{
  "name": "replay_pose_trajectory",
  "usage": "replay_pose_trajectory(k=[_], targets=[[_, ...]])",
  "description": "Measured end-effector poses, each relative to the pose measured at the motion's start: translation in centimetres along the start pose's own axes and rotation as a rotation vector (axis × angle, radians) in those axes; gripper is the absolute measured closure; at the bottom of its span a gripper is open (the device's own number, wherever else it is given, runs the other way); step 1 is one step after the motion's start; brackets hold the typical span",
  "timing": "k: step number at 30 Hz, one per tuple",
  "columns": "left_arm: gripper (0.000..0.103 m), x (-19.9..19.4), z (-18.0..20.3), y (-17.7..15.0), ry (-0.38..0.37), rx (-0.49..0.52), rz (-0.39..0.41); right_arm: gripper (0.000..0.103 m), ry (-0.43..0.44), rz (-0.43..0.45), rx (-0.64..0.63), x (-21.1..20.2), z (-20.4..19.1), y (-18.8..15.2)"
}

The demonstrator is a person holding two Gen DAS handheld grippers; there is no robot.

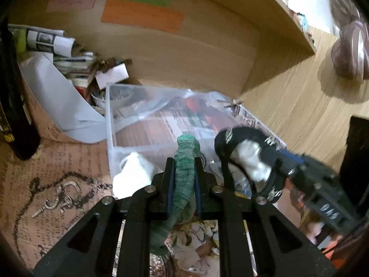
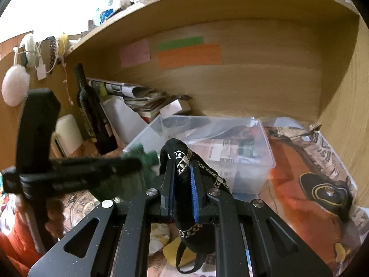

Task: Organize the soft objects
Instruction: 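Lift the sock and pouch with both tools and carry them toward the clear box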

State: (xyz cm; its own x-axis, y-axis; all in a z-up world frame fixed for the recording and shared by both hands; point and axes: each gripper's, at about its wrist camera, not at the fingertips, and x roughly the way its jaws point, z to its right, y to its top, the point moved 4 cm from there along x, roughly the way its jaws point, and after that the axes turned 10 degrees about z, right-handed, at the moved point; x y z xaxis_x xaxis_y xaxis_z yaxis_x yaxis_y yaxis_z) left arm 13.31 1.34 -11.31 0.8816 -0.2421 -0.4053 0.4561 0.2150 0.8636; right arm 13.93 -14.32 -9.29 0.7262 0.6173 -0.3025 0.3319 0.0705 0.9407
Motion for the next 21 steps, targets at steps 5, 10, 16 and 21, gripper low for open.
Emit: replay_pose_trajectory(k=[5, 10, 16, 21], targets=[[0.088, -1.2, 0.1, 1.9, 0.03, 0.044, 0.049, 0.092, -0.006, 0.022, 0.008, -0.2, 0.5, 1.2], [0.088, -1.9, 0.0, 4.0, 0.057, 0.073, 0.099, 0.092, -0.035, 0.097, -0.022, -1.3, 1.1, 4.1], [0.088, -2.1, 0.0, 6.7, 0.068, 0.09, 0.156, 0.092, -0.079, 0.176, -0.056, -1.6, 1.8, 7.4], [0.088, -1.6, 0.0, 8.5, 0.074, 0.094, 0.173, 0.092, -0.107, 0.202, -0.078, -0.5, 2.2, 8.9]])
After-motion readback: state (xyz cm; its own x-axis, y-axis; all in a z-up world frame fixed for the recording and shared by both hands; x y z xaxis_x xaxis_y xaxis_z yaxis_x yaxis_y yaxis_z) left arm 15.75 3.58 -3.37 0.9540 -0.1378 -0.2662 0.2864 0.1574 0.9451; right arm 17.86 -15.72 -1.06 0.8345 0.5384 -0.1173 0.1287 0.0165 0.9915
